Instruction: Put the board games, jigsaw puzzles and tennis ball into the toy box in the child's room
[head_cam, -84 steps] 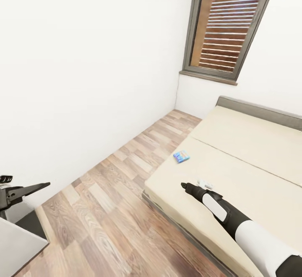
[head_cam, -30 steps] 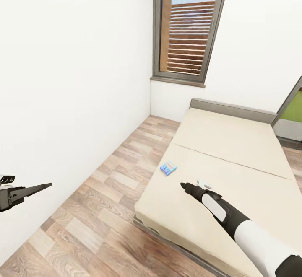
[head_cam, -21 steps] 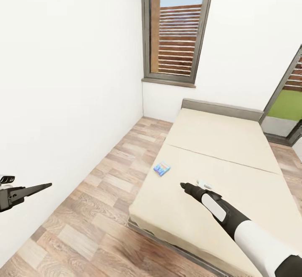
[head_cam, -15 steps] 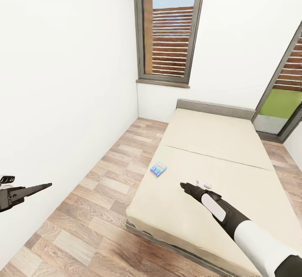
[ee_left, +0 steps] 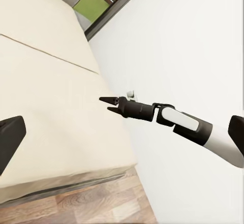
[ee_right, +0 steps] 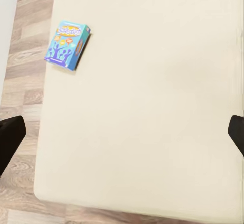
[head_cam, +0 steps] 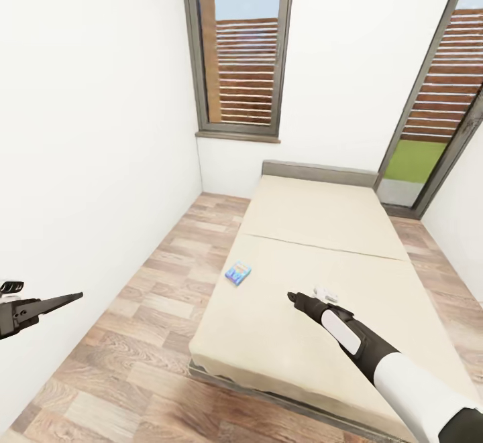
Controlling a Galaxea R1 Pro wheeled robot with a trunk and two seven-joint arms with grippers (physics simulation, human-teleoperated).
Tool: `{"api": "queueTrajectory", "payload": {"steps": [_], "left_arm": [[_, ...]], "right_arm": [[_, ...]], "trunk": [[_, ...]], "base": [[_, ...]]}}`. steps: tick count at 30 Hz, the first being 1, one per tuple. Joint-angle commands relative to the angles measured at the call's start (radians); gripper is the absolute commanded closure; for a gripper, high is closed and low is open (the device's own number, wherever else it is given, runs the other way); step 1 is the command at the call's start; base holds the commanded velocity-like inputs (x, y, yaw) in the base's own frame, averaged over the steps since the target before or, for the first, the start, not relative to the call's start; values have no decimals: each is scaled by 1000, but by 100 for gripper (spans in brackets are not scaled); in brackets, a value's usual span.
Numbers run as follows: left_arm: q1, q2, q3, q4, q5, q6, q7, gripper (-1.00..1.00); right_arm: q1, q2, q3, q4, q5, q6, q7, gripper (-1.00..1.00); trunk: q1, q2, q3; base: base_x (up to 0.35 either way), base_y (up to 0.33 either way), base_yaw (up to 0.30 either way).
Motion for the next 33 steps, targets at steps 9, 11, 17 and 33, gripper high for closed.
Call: {"api": "queueTrajectory", "payload": {"steps": [9, 11, 17, 33], "left_arm": [[0, 0, 0, 0, -1, 11, -4, -100], [0, 0, 0, 0, -1, 11, -4, -100], [0, 0, 0, 0, -1, 11, -4, -100], [0, 0, 1, 0, -1, 11, -4, -100]], "right_arm": [[-1, -1, 7, 0, -6, 1, -8, -100], [-1, 0, 7, 1, -6, 1, -9, -100], [-1, 0, 8, 1, -6, 0, -8, -100], [-1, 1, 9, 0, -6, 1, -9, -100]], "trunk": [[1, -2, 8], [1, -2, 10], [1, -2, 17], [1, -2, 23]], "base": [[0, 64, -224], [0, 39, -224], [0, 171, -224], [0, 108, -90]]}}
